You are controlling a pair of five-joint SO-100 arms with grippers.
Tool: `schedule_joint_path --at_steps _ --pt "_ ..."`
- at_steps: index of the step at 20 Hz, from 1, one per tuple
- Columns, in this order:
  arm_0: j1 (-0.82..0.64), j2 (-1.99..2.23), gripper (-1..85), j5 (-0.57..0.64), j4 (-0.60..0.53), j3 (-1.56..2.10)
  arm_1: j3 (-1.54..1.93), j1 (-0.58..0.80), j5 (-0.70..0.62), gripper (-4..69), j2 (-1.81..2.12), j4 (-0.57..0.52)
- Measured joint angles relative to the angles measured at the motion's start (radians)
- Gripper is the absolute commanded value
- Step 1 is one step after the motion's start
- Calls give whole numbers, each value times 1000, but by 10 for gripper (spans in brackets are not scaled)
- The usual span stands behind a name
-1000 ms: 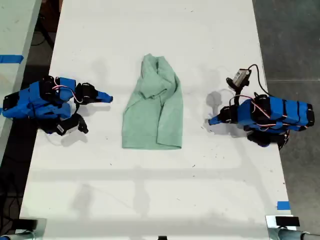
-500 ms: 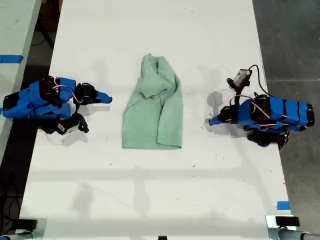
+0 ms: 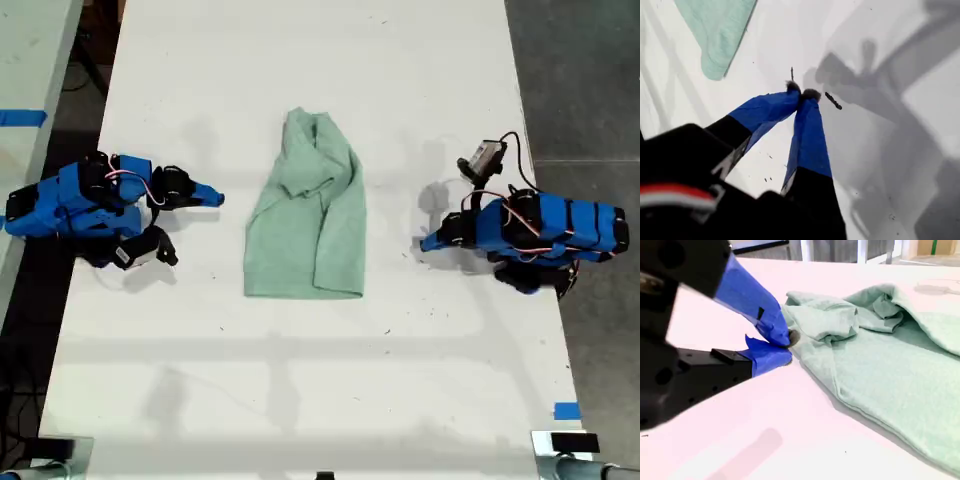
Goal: Fold t shirt
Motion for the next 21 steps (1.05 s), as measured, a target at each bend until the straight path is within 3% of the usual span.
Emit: schedule_joint_path --at_steps 10,21 --pt "0 0 0 0 0 0 0 -35 72 48 0 0" --pt "0 0 0 0 0 0 2 -40 61 54 0 0"
